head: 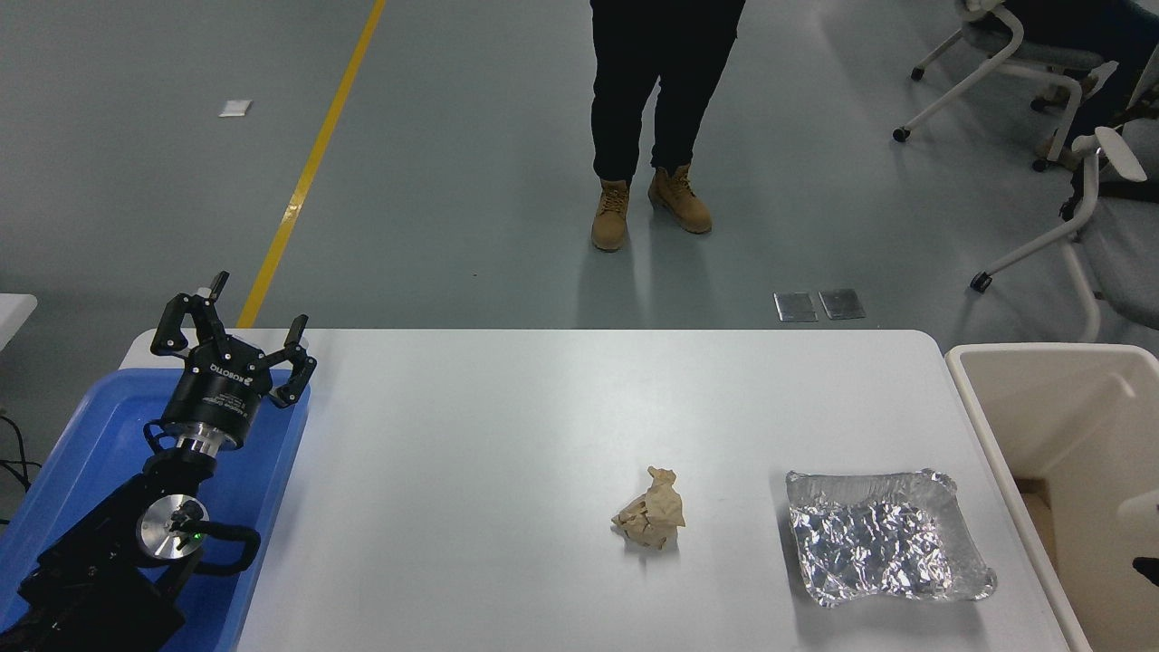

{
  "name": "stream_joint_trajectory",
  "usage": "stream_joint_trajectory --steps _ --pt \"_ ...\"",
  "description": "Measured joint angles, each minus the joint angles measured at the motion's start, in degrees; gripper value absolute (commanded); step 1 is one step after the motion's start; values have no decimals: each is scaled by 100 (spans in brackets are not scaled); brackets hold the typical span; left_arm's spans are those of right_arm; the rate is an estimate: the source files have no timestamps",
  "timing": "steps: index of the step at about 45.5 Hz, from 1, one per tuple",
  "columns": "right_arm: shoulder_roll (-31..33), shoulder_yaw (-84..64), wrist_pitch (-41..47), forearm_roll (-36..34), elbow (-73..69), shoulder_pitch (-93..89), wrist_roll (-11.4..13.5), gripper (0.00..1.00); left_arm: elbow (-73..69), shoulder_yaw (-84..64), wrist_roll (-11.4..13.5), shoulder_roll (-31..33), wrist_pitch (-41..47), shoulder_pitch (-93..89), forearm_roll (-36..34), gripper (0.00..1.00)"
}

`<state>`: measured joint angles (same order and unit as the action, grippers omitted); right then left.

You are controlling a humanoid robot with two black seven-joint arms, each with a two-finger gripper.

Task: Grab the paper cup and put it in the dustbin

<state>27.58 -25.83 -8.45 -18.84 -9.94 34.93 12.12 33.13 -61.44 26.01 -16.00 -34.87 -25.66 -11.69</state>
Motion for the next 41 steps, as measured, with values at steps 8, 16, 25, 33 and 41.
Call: stream_joint_trajectory --steps 8,16,25,33,41 --pt "-52 78 -33 4 45 -76 2 57 0 0 0 0 0 0 0 98" --pt "-72 100 -213 15 63 -93 3 100 0 0 1 0 0 0 0 98" --pt "-73 85 -354 24 63 -12 3 100 0 0 1 0 -3 0 0 98" --pt "-60 43 -384 30 27 114 2 100 0 0 1 0 -3 0 0 98" --pt "-47 -308 -334 44 -75 472 -12 100 1 0 1 0 -3 0 0 98"
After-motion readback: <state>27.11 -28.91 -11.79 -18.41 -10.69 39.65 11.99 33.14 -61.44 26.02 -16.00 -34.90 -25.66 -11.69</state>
